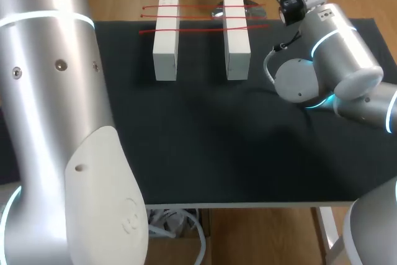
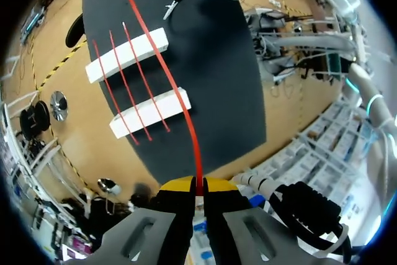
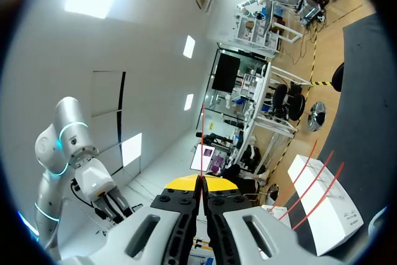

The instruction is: Grab the tape and strap the tape.

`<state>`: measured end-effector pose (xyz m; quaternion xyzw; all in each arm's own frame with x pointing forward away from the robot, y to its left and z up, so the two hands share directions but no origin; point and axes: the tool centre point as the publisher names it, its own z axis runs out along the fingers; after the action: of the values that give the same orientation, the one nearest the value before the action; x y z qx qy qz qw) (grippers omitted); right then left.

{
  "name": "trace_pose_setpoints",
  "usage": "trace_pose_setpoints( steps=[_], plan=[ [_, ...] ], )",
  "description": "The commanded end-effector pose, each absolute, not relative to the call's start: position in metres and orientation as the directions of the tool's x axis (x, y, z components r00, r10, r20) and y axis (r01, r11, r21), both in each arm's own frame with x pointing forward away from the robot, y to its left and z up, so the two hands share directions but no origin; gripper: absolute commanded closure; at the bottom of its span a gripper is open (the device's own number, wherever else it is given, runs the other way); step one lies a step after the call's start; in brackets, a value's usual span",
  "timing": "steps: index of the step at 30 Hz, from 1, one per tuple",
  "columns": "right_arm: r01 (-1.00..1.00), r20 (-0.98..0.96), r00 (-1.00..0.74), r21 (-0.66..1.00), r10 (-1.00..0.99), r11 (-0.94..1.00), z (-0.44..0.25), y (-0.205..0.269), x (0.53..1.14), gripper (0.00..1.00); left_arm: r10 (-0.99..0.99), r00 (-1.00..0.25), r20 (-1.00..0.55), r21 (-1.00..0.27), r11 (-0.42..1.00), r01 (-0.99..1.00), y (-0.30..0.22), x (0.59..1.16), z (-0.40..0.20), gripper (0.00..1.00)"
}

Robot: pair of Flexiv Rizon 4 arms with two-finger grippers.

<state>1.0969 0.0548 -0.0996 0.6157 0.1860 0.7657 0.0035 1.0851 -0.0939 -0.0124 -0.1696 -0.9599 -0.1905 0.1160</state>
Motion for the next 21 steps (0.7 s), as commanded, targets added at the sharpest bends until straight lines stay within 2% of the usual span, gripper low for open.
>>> trace_pose_setpoints(
  steps=[1,21],
  plan=[
    [0.225,0.942,-0.239,0.29,0.236,-0.93,-0.099,0.055,1.097,1.0,0.101,-0.81,0.577,0.272,0.912,0.307,-0.087,1.092,-0.017,1.0],
    [0.225,0.942,-0.239,0.29,0.236,-0.93,-0.099,0.055,1.097,1.0,0.008,-0.88,0.475,0.314,0.933,0.178,-0.117,1.087,-0.01,1.0]
  ],
)
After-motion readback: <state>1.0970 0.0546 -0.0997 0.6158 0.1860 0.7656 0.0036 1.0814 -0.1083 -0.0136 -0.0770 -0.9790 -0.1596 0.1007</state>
